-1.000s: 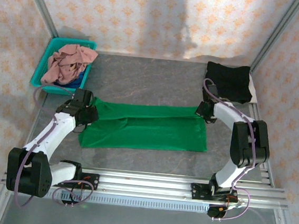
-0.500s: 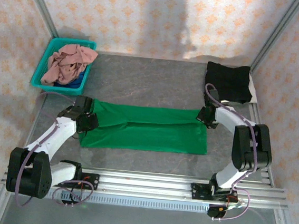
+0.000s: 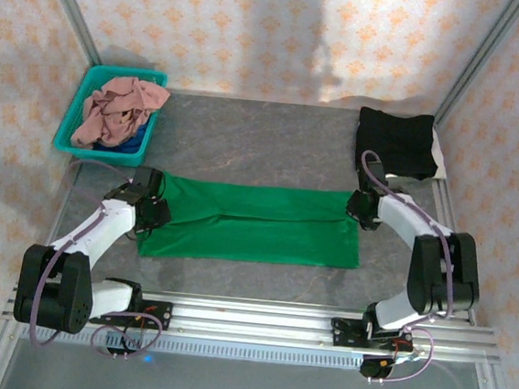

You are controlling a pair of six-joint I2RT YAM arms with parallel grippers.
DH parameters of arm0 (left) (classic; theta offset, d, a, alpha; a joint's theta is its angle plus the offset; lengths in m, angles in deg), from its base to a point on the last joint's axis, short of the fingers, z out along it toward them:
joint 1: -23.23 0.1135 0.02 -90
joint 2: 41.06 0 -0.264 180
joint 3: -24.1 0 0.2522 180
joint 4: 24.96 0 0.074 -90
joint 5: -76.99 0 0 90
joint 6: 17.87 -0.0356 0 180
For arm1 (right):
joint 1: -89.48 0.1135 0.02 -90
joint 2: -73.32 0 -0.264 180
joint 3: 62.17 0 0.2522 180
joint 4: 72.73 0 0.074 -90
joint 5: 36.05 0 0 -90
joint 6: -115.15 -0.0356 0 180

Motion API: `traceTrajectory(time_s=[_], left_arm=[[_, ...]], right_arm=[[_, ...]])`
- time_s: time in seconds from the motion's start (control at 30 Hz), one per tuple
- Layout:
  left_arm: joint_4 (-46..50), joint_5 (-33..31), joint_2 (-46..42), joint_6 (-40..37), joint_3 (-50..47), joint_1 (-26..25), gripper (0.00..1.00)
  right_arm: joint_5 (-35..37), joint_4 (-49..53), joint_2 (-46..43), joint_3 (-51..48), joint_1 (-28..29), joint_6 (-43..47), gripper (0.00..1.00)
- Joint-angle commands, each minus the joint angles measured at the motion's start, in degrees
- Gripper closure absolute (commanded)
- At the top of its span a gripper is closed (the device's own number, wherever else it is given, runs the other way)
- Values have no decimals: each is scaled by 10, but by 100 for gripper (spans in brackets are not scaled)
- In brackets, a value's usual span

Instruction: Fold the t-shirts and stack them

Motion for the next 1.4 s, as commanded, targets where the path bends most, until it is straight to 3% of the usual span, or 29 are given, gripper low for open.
traceTrajectory(time_s=[0.0,0.17,0.3,0.43,0.57,0.7,0.9,1.07,1.2,1.23,1.3,1.37], left_arm=[[24,-25,-18,6,9,-2,89],[7,27,-102,33,-23,-2,62],[-1,13,-167,33,-32,-2,49],[-46,50,-93,28,9,-26,43],[-54,35,82,-8,100,-96,42],[-86,33,173,-30,135,-135,43],[-74,24,169,-25,132,-152,83],[-49,19,162,-25,125,-160,97],[-43,-9,165,-18,128,-159,99],[-37,-18,176,-19,139,-160,96],[-26,-44,202,-21,161,-160,77],[-29,-46,228,-24,172,-160,71]], right_arm=[[31,0,-54,-13,30,-16,67],[-62,-98,-15,-26,94,-27,63],[-23,-74,53,-10,103,-29,68],[-4,-80,84,-20,102,-30,70],[-6,-92,98,-30,96,-39,71],[-13,-100,99,-35,97,-43,71],[-13,-98,99,-34,95,-40,72],[-9,-96,96,-36,92,-35,72],[-12,-99,94,-38,87,-32,72],[-15,-99,95,-37,87,-30,72],[-18,-102,96,-38,86,-29,72],[-20,-102,98,-38,86,-30,72]])
